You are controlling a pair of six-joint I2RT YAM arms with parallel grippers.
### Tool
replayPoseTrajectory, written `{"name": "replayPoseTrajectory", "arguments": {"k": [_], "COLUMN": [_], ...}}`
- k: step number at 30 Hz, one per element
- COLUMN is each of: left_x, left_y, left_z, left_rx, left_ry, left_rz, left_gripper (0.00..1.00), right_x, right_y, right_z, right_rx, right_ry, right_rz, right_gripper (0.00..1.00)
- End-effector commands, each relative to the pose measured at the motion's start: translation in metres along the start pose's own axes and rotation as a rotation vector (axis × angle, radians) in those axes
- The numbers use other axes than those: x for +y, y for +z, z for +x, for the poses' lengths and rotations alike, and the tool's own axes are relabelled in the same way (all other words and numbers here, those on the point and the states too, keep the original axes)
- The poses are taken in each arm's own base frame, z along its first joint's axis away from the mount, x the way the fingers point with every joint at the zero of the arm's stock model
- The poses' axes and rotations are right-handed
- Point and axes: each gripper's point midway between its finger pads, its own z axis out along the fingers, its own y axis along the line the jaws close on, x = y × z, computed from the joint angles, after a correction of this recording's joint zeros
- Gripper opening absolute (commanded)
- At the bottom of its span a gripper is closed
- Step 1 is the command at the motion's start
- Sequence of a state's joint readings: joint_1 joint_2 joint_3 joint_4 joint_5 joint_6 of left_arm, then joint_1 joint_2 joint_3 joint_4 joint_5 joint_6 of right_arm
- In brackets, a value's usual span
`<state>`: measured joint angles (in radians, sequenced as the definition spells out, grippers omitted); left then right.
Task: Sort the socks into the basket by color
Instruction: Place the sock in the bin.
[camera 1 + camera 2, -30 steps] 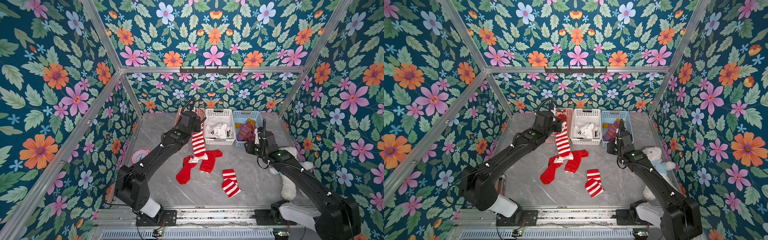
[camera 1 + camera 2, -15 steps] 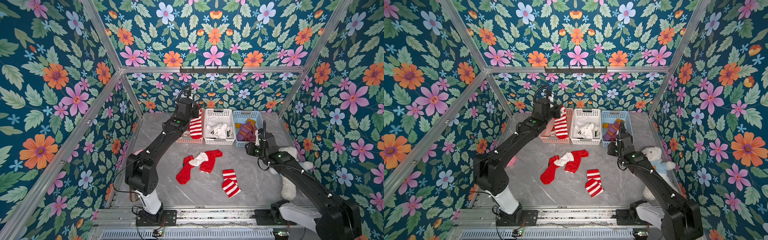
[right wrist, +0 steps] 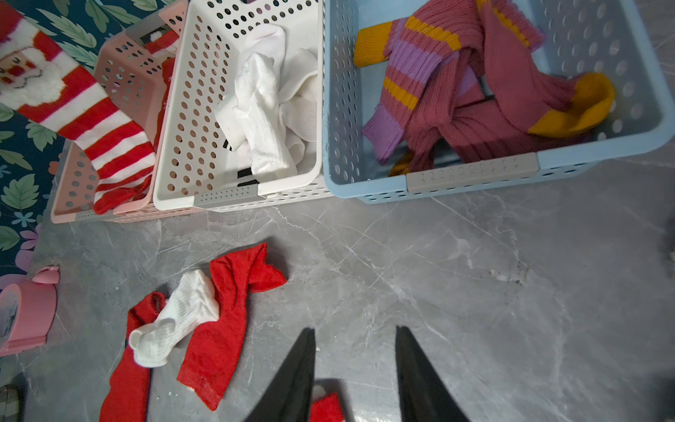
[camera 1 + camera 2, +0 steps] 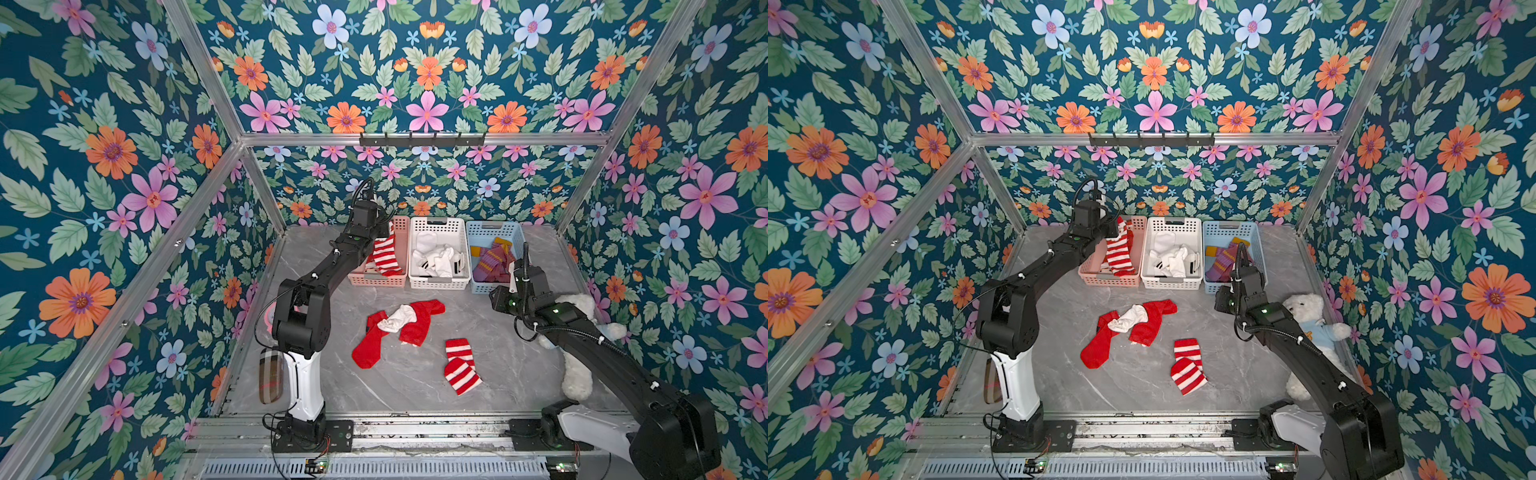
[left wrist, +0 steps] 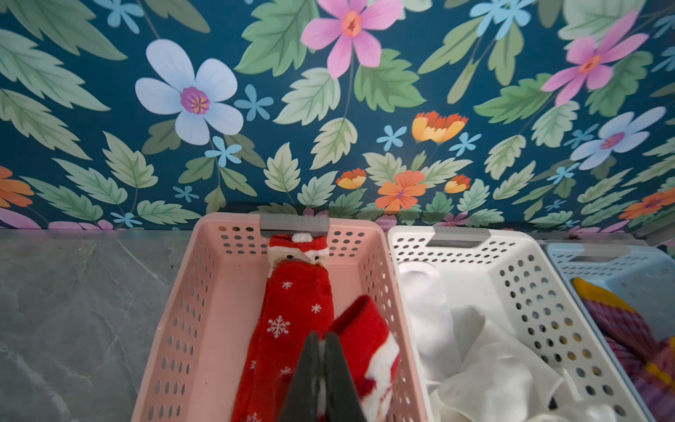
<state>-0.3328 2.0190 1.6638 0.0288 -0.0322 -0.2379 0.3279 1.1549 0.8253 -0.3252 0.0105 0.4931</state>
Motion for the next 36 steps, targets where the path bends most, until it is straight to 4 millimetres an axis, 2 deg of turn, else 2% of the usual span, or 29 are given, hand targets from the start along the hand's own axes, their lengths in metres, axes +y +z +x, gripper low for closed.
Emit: {"name": "replayPoseTrajectory", "arguments": {"k": [1,8,12,15,20,27,36], "left_x": [0.005,0.036,0.054,0.061,0.06,0.052,0.031], "left_y": [0.011,0.048,0.064,0.065,0.051,0.006,-0.055], "left_z": [-0.011,0.011,0.017,0.011,0.003,-0.001,0.042], "left_rx": [-0.05,-0.002,0.013,0.011,0.0,-0.017,0.057], "left_ry": [-0.032,-0.087,-0.106,-0.108,-0.106,-0.136,-0.141], "left_rz": [0.012,-0.007,-0.033,-0.051,-0.056,-0.049,-0.045], "left_gripper": [0.0,0.01,0.27,0.32,0.35,0.35,0.35], "right_x": [-0.001,-0.001,-0.001,-0.001,0.001,0.009,0.039], "right_y": [0.0,0.002,0.003,0.003,0.007,0.015,0.026], "right_z": [-0.001,0.003,0.005,0.006,0.014,0.045,0.1], "right_rx": [-0.003,0.013,0.022,0.026,0.053,0.11,0.214], "right_ry": [0.011,0.014,0.014,0.014,0.018,-0.008,-0.076], "right_rz": [0.009,0.005,0.003,0.003,-0.02,-0.044,-0.086], "right_gripper": [0.39,0.39,0.39,0.39,0.4,0.42,0.42]}}
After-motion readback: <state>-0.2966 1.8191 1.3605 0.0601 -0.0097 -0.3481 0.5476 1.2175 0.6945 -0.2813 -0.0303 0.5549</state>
